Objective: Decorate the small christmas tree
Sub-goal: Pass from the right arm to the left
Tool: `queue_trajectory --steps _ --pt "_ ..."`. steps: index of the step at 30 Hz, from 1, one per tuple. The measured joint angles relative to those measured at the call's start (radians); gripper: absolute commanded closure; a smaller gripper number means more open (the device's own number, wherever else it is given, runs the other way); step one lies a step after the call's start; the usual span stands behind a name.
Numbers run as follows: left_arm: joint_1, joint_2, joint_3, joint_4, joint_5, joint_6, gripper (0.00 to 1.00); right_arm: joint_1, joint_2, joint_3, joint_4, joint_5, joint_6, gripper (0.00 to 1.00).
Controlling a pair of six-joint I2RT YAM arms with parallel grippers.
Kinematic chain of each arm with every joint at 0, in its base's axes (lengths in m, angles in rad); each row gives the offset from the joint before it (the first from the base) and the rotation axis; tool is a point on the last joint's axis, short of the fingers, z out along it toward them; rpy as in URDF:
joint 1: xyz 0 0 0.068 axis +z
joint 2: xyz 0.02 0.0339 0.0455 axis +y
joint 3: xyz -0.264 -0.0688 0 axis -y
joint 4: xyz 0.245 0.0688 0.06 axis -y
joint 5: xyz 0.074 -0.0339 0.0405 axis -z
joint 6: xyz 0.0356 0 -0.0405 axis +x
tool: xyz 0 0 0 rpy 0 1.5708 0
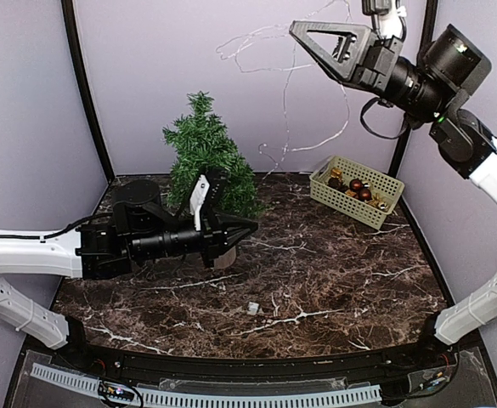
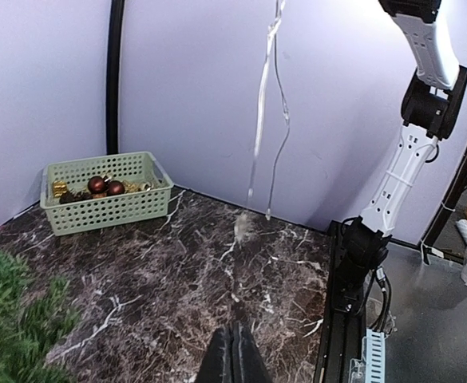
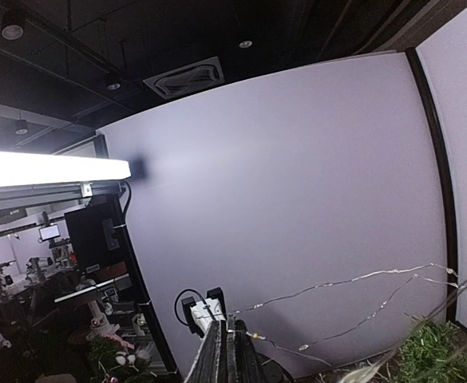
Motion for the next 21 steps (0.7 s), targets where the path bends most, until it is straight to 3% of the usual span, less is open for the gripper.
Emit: queue_trajectory --steps 8,13,16,20,21 --pt "0.000 -0.236 -0.079 -0.154 -0.121 -0.013 1.00 0.003 -0.249 -0.297 -0.124 0.293 -0.124 1.00" --pt "0.000 -0.268 -0.043 -0.316 -0.132 -0.036 1.00 0.005 -0.362 -0.544 -0.218 0.597 -0.134 1.00" --pt "0.000 -0.254 -0.040 -0.399 -0.121 -0.054 1.00 0.005 -0.406 -0.714 -0.261 0.743 -0.107 0.82" --pt "0.000 -0.224 -0.020 -0.505 -0.101 -0.069 1.00 0.005 -0.451 -0.889 -0.330 0.889 -0.039 0.20" --pt "0.000 -0.212 -0.005 -0.534 -0.101 -0.071 1.00 0.005 -0.462 -0.911 -0.352 0.920 -0.023 0.12"
